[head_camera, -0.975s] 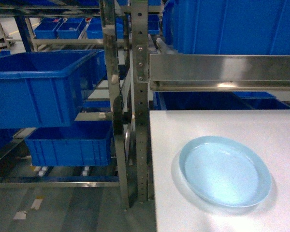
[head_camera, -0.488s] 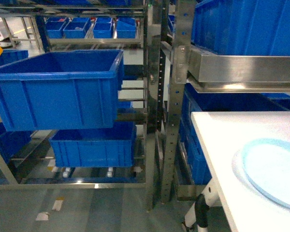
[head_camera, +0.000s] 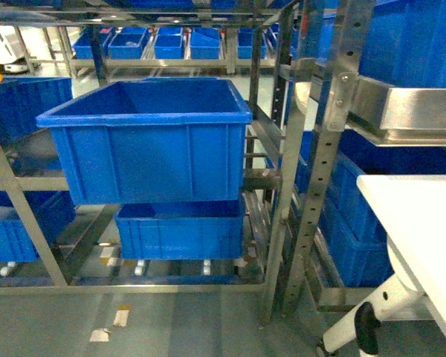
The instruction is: Sort and place red and yellow blocks in left bins
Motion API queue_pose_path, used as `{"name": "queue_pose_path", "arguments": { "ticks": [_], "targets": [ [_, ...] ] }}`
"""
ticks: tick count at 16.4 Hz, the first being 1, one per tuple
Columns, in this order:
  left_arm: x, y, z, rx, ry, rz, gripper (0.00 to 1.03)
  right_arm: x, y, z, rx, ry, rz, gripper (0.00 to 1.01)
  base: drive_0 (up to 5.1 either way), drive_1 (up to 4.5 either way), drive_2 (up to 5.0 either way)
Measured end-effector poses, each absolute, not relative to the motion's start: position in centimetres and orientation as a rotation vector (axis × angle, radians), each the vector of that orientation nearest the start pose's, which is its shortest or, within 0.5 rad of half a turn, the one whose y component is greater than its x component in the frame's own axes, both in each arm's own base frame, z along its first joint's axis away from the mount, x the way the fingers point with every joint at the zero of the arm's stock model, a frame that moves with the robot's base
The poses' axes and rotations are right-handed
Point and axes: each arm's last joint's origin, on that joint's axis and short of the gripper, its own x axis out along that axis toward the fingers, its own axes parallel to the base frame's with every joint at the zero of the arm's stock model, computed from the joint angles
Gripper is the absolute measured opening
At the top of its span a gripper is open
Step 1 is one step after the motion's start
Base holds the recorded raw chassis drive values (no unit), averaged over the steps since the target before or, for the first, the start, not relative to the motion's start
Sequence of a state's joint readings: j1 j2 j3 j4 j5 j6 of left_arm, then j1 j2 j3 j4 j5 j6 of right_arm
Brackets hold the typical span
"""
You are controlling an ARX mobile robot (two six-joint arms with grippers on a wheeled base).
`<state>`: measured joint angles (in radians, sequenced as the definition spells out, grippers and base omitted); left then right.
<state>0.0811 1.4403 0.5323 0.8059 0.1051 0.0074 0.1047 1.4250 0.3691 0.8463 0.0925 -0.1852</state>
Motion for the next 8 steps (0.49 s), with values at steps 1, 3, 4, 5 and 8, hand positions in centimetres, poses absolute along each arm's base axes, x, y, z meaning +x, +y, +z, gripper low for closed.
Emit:
{"name": "queue_pose_path", "arguments": {
  "ticks": [1, 3, 4, 5, 8],
  "targets": [
    [27.90, 1.98, 19.90, -0.002, 0.103, -0.023, 0.27, 24.79, 2.34, 16.04, -0.206, 0.211, 0.032, 0.29, -4.9, 2.45, 2.5],
    [27.91, 2.02, 19.94, -0.002, 0.099, -0.022, 0.27, 24.79, 2.34, 16.13, -0.205, 0.204, 0.031, 0.29, -4.8, 2.52, 2.5],
    [27.90, 2.01, 19.93, -0.002, 0.101, -0.023, 0.27, 24.79, 2.33, 16.06, -0.205, 0.209, 0.031, 0.29, -4.8, 2.57, 2.6],
    [27.91, 1.96, 19.91, -0.002, 0.103, -0.025, 0.27, 24.80, 2.34, 16.12, -0.205, 0.204, 0.031, 0.29, -4.9, 2.44, 2.4],
    [27.90, 2.02, 19.91, -0.002, 0.103, -0.022, 0.27, 24.79, 2.34, 16.09, -0.205, 0.206, 0.033, 0.29, -5.0, 2.34, 2.3]
  ]
}}
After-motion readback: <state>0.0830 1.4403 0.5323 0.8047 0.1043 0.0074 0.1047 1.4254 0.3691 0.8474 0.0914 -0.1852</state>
